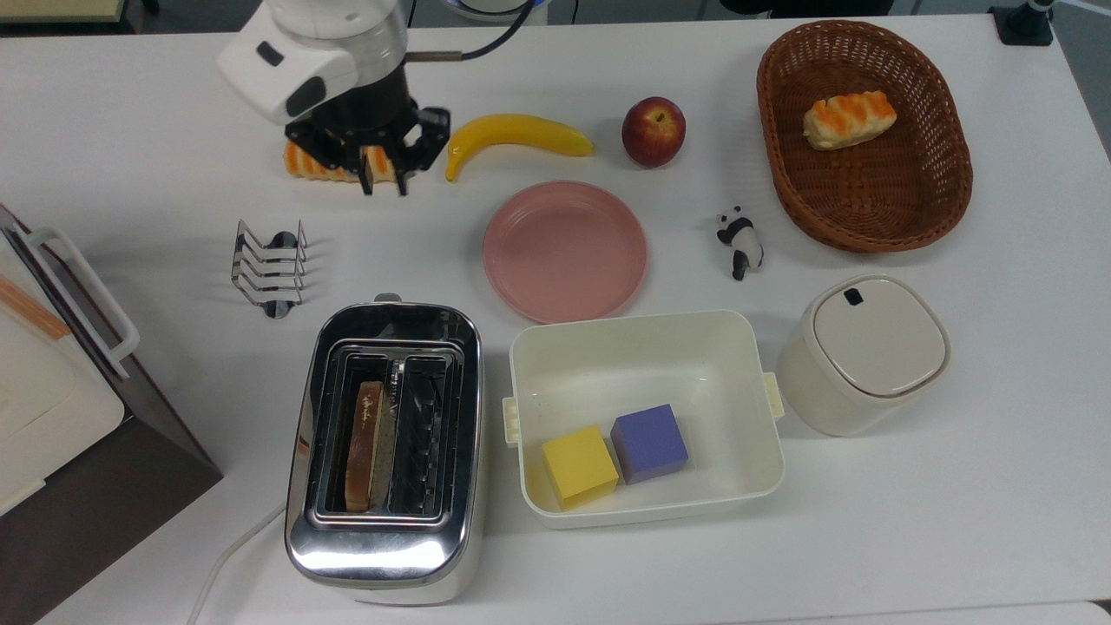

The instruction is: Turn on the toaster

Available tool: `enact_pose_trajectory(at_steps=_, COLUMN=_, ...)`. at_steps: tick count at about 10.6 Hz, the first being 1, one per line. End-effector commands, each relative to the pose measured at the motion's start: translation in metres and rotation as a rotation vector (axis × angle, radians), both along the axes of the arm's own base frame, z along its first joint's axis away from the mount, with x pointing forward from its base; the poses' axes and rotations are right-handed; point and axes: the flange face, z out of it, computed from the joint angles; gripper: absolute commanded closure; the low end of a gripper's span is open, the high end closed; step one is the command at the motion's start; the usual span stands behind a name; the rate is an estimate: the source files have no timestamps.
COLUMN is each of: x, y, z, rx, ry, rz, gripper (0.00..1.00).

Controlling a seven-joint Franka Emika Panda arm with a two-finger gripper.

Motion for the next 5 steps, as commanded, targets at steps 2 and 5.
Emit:
enact_pose_trajectory(at_steps=2, x=-0.0177, y=0.0406, z=0.009, rx=-0.031, ry=0.059, rz=-0.08, gripper=0.0)
enact_pose_trajectory(at_steps=5, x=-0.0219, y=0.0387, z=0.0126, rx=-0.018, ry=0.072, rz=-0.093, gripper=0.0)
